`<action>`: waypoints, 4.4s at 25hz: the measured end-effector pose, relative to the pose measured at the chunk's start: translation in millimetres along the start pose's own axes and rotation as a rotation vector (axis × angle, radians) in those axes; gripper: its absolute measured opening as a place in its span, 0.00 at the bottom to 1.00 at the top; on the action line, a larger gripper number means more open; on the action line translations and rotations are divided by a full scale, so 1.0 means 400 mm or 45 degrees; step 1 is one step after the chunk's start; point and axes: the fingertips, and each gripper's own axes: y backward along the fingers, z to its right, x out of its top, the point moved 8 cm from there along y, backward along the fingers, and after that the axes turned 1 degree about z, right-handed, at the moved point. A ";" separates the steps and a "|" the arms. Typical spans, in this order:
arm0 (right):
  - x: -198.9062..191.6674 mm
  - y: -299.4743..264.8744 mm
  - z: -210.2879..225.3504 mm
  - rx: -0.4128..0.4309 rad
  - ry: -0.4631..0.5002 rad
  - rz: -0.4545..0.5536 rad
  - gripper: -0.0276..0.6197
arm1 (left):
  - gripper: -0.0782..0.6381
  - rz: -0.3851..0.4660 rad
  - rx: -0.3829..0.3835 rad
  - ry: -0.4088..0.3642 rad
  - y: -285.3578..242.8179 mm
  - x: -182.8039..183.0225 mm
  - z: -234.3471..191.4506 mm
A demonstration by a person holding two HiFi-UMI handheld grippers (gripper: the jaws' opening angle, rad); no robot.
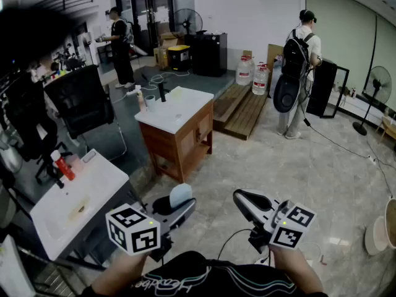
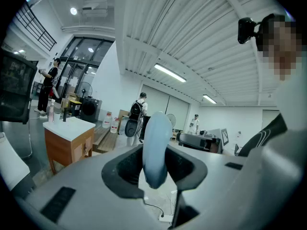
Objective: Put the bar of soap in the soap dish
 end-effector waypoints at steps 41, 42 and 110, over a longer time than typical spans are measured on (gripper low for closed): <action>-0.047 -0.772 1.032 -0.249 -0.198 -0.153 0.09 | 0.30 -0.187 -0.116 0.222 -0.762 0.160 -1.124; -0.046 -0.793 1.046 -0.259 -0.190 -0.164 0.09 | 0.31 -0.186 -0.120 0.223 -0.770 0.162 -1.148; 0.106 -1.657 2.543 0.090 -0.362 -0.482 0.09 | 0.30 -0.097 0.257 0.412 -1.806 0.530 -2.258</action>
